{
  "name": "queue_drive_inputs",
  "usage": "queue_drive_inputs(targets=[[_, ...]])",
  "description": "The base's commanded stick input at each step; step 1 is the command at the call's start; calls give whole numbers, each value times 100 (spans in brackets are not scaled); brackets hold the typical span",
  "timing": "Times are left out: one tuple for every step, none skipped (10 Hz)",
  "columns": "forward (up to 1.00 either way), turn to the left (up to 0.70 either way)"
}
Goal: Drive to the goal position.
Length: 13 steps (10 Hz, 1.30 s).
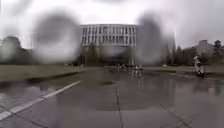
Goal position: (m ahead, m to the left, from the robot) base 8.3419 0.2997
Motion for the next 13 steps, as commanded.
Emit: queue_drive_inputs(targets=[[70, 0], [70, 0], [70, 0], [70, 0], [70, 0], [70, 0], [70, 0], [70, 0], [70, 0], [70, 0], [70, 0], [70, 0], [70, 0]])
